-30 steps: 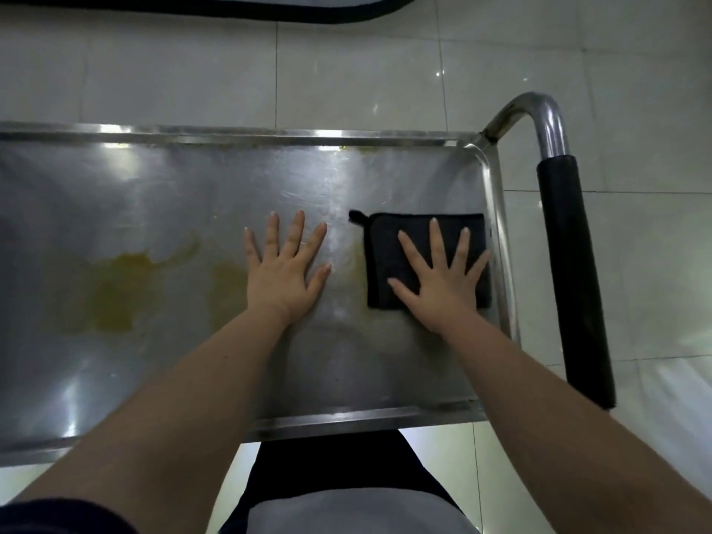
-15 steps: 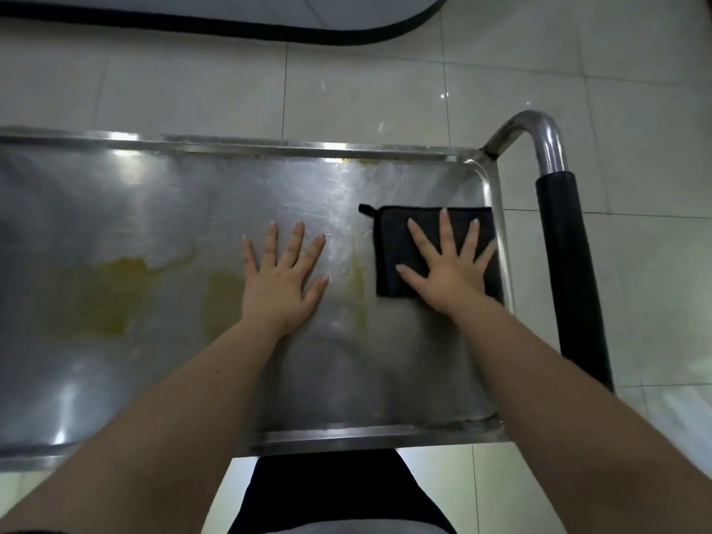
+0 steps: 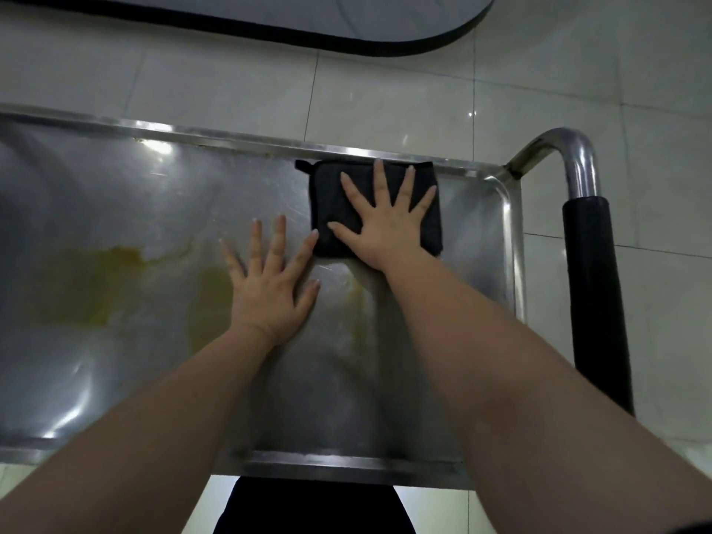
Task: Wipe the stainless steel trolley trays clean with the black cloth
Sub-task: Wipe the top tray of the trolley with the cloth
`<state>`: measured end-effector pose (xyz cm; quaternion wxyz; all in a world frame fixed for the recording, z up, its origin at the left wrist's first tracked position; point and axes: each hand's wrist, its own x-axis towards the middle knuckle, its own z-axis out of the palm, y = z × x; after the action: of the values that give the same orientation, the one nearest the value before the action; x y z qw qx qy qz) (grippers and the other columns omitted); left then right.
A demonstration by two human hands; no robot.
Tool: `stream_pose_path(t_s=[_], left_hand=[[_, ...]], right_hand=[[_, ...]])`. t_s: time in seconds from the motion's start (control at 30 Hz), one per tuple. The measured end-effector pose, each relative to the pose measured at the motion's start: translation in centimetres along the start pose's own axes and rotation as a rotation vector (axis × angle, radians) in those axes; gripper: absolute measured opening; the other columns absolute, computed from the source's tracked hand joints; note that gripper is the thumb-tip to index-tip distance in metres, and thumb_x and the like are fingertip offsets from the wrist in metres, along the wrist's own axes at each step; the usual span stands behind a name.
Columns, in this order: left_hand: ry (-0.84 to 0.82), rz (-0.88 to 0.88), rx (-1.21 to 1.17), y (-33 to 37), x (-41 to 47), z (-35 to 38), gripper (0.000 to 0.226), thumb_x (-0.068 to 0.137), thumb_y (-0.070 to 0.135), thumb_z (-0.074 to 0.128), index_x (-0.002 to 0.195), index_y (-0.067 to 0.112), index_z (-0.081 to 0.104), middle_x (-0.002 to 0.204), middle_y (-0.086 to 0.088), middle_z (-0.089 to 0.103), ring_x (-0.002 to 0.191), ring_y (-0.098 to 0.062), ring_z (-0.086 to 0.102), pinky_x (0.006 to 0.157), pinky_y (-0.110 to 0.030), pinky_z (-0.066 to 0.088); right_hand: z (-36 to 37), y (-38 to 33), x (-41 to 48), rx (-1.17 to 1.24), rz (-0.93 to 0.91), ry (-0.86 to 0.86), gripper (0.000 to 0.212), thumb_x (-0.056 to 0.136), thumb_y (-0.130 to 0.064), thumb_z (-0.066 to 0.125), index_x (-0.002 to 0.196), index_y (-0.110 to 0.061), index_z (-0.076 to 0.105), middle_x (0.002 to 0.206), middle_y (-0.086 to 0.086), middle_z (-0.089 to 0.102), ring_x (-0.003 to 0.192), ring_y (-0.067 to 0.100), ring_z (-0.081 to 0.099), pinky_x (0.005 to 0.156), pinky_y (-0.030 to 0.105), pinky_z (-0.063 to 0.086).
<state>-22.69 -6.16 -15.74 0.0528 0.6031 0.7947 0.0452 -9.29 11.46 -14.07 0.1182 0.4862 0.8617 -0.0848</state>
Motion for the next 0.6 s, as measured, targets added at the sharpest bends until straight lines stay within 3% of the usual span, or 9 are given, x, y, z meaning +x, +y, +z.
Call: stream_pose_path(t_s=[0.13,0.37,0.47,0.6], left_hand=[[0.007,-0.09,0.02,-0.3,-0.2,-0.1,0.071,0.093,0.065,0.024,0.155,0.039,-0.001,0.162,-0.001,-0.019,0.147,-0.03,-0.022,0.111,-0.069,-0.01],[-0.132,-0.156,0.064,0.1,0.0,-0.7,0.076,0.089,0.074,0.01,0.153,0.039,-0.015,0.163,-0.006,-0.018,0.145,-0.036,-0.025,0.111,-0.065,-0.016],[-0.17,-0.137,0.096,0.1,0.1,-0.7,0.076,0.089,0.072,0.0,0.152,0.035,-0.02,0.162,-0.009,-0.018,0.147,-0.037,-0.021,0.112,-0.063,-0.016],[-0.229,-0.134,0.085,0.0,0.4,-1.2,0.076,0.088,0.072,-0.001,0.151,0.035,-0.023,0.161,-0.008,-0.023,0.146,-0.036,-0.022,0.114,-0.061,-0.013]], right_hand=[[0.2,-0.1,0.6,0.003,-0.03,0.023,0.079,0.074,-0.089,0.007,0.145,-0.059,-0.01,0.163,-0.005,-0.016,0.144,0.046,-0.02,0.102,0.073,-0.018],[-0.1,12.9,-2.6,0.021,0.295,0.016,0.085,0.07,-0.092,0.001,0.146,-0.057,-0.01,0.164,-0.006,-0.012,0.146,0.042,-0.017,0.113,0.065,-0.01],[0.1,8.3,-1.9,0.074,0.327,0.025,0.083,0.076,-0.088,0.011,0.149,-0.053,-0.008,0.164,-0.002,-0.016,0.145,0.048,-0.015,0.112,0.067,-0.007],[0.6,-0.5,-1.4,0.056,0.077,0.017,0.077,0.078,-0.086,0.011,0.145,-0.057,-0.016,0.162,-0.001,-0.023,0.142,0.05,-0.021,0.108,0.069,-0.015]])
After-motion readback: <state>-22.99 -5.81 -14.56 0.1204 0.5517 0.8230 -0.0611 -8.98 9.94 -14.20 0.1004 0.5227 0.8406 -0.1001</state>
